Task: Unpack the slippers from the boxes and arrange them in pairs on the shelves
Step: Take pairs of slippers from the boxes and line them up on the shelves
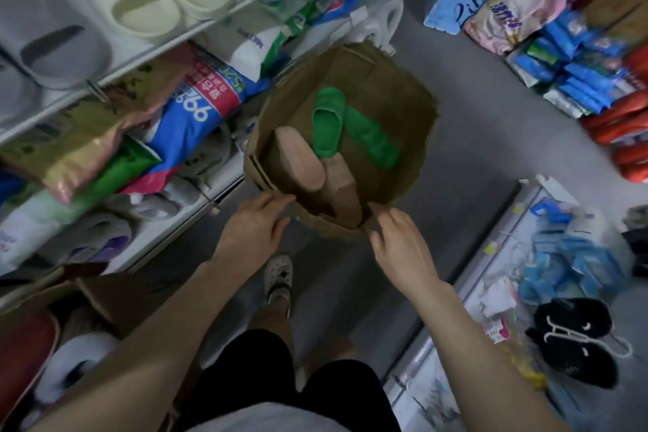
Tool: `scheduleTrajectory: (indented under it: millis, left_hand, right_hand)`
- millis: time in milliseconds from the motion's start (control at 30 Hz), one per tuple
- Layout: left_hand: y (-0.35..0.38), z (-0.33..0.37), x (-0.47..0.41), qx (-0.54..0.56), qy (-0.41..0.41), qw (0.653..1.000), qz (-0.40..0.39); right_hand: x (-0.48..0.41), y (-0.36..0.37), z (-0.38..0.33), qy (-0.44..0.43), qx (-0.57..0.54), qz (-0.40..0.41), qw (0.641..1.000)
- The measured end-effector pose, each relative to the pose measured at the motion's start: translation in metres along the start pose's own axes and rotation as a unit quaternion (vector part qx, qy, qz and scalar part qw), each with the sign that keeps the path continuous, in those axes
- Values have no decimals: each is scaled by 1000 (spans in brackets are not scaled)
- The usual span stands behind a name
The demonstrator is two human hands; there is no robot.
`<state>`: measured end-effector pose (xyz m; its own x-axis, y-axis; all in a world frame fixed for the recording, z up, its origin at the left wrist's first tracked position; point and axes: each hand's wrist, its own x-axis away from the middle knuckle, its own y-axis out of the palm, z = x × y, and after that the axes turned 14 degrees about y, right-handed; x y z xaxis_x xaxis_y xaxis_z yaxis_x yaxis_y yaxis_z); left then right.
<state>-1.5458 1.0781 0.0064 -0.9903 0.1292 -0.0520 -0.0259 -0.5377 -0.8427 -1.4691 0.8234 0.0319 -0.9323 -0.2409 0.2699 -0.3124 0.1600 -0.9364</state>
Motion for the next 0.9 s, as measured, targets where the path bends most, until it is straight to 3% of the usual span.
scheduleTrajectory:
  millis: [300,500,700,900]
  left_hand:
    - [56,-25,-106,35,-98,994,-34]
    - [126,-50,-159,43,-201,978,-25]
    - [183,-74,-209,20,-379,920,-92]
    - [217,-94,-222,21,-540,835,-101]
  right_hand:
    - [-175,6,40,40,2,-105,994]
    - [-298,65,55,-27,98,-181,978]
    - [-333,141,52,-47,195,-347,916]
    - [-327,185,51,17,112,-372,921]
